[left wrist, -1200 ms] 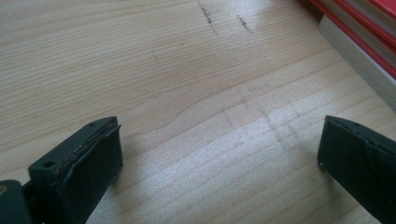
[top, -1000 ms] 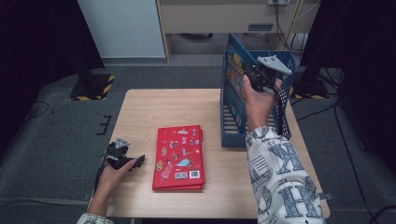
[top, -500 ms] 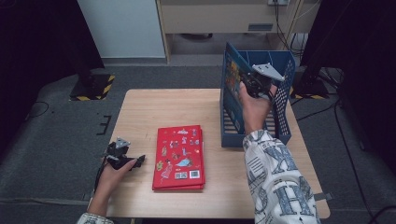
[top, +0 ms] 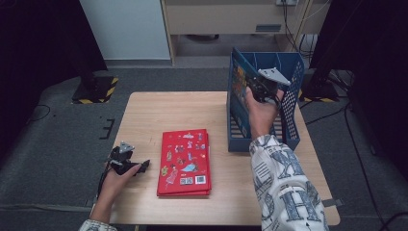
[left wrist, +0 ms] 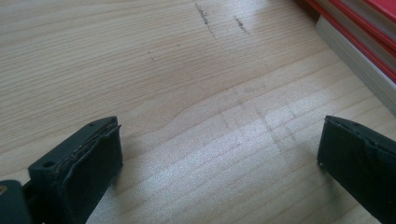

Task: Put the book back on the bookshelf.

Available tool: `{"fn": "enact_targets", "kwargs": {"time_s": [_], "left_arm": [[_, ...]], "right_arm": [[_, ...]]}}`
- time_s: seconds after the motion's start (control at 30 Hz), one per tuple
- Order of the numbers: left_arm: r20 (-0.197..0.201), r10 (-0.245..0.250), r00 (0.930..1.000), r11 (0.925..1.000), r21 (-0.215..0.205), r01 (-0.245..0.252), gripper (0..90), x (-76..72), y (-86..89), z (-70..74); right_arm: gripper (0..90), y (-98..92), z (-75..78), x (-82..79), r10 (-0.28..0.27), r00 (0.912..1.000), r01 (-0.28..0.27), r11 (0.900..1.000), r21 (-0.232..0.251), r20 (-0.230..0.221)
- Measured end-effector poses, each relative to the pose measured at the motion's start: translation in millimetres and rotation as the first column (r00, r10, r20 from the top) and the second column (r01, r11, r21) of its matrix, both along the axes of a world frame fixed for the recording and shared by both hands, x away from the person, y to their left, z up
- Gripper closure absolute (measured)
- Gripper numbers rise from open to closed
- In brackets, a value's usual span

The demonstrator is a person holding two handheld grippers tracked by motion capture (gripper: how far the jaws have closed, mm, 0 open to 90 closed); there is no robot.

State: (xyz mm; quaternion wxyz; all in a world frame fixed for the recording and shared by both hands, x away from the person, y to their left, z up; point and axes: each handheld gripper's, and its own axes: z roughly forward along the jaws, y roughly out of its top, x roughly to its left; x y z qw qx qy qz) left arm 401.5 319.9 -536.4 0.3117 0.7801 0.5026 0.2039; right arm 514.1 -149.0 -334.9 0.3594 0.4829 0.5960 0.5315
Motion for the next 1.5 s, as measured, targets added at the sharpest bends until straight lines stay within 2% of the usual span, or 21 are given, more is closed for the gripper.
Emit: {"fn": "enact_targets", "kwargs": {"time_s": [0.3,0.57,0.6,0.77,0.93,1.13,1.23,1.5], "left_arm": [[0.002,-0.001,1.0000,1.0000,-0.004,0.001,0.0,-0.2,-1.0,-0.3],[0.002,-0.010,0.9999,0.9999,0.003,0.010,0.0,-0.4,-1.9,0.1],[0.001,-0.012,0.9999,0.9999,0.003,0.012,0.0,-0.3,-2.1,0.1],[0.004,-0.013,0.9999,0.9999,0.001,0.013,0.0,-0.1,-2.5,-0.1],[0.006,-0.010,0.9999,0.9999,-0.005,0.010,0.0,-0.2,-3.3,-0.4],[0.006,-0.012,0.9999,0.9999,-0.005,0.012,0.0,-0.4,-3.7,-0.4],[0.008,-0.009,0.9999,0.9999,-0.009,0.009,0.0,-0.4,-4.2,-0.6],[0.008,-0.013,0.9999,0.9999,-0.005,0.013,0.0,-0.2,-4.3,-0.4]], "right_arm": [[81.5,0.8,0.3,-2.3,0.004,0.9999,-0.004,1.000,-0.013,-0.014],[81.1,2.1,5.0,-11.2,0.009,0.9975,-0.014,0.998,-0.061,-0.070],[80.9,2.0,7.0,-13.7,0.015,0.9958,-0.021,0.997,-0.072,-0.090],[80.6,0.2,7.9,-17.7,0.022,0.9913,-0.033,0.996,-0.088,-0.130],[80.1,0.2,5.4,-19.9,0.026,0.9893,-0.040,0.995,-0.094,-0.143],[76.7,3.9,13.5,-20.2,0.047,0.9869,-0.065,0.992,-0.110,-0.154],[74.8,5.4,23.3,-18.5,0.054,0.9852,-0.076,0.988,-0.133,-0.162],[72.3,5.4,31.1,-12.7,0.066,0.9781,-0.093,0.987,-0.133,-0.197]]}}
